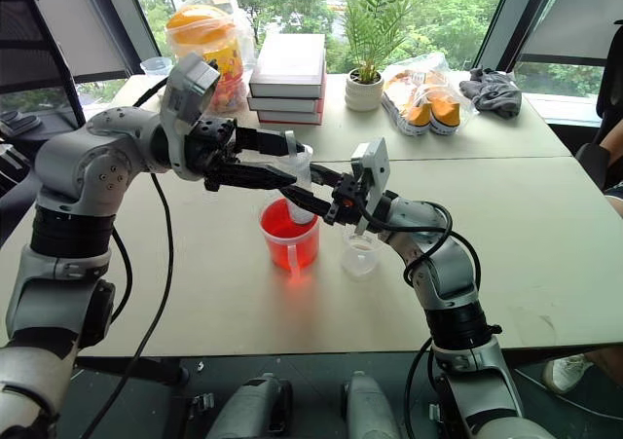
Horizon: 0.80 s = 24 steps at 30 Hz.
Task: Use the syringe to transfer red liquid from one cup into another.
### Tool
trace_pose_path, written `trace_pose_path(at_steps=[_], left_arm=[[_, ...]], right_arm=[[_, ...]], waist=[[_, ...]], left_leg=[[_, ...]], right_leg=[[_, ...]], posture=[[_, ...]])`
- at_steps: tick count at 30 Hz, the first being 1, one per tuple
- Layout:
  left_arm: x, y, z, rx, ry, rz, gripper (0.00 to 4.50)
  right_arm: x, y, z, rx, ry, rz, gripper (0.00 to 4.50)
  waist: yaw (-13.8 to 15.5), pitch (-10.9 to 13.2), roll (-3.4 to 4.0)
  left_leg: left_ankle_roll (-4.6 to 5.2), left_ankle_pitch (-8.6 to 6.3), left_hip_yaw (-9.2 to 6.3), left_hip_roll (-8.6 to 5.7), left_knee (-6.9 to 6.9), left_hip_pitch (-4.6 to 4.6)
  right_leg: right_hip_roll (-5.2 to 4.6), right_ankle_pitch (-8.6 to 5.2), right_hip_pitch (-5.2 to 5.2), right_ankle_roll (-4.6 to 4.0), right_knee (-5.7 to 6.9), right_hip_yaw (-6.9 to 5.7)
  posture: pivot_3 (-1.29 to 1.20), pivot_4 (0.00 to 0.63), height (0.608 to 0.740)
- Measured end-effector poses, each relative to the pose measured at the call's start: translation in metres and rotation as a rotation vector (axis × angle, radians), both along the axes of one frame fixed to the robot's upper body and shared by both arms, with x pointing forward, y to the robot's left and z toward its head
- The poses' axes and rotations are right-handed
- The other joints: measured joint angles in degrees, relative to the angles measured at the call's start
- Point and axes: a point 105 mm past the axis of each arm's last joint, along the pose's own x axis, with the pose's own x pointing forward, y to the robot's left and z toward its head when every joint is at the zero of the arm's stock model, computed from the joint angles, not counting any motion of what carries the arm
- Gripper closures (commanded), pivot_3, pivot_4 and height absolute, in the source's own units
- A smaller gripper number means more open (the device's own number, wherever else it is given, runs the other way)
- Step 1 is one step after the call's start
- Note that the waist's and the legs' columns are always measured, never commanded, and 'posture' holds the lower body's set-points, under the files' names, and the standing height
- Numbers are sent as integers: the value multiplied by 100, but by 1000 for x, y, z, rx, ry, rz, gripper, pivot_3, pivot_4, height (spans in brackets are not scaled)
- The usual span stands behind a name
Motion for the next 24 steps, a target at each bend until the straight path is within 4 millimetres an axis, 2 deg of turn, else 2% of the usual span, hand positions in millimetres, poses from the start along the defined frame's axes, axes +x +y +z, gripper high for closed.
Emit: trace_pose_path(at_steps=[1, 3, 4, 24], left_arm=[[3, -1, 0, -4, 4, 14, 3465], [6, 0, -1, -6, 8, 36, 4357], [8, 0, -1, -7, 10, 43, 4448], [11, -4, 16, -26, -1, 28, 4448]], right_arm=[[-1, 0, -1, -4, 3, 5, 3029], [-2, 2, -1, -10, 8, 15, 3029], [-2, 2, -2, -11, 11, 17, 3029], [-3, -1, 9, -8, 14, 34, 3029]], waist=[[0, 0, 0], [0, 0, 0], [0, 0, 0], [-1, 0, 0]], left_leg=[[0, 0, 0, 0, 0, 0], [0, 0, 0, 0, 0, 0], [0, 0, 0, 0, 0, 0], [0, 0, 0, 0, 0, 0]], right_leg=[[0, 0, 0, 0, 0, 0], [0, 0, 0, 0, 0, 0], [0, 0, 0, 0, 0, 0], [0, 0, 0, 0, 0, 0]], posture=[[0, 150, 740], [0, 150, 740], [0, 150, 740], [0, 150, 740]])
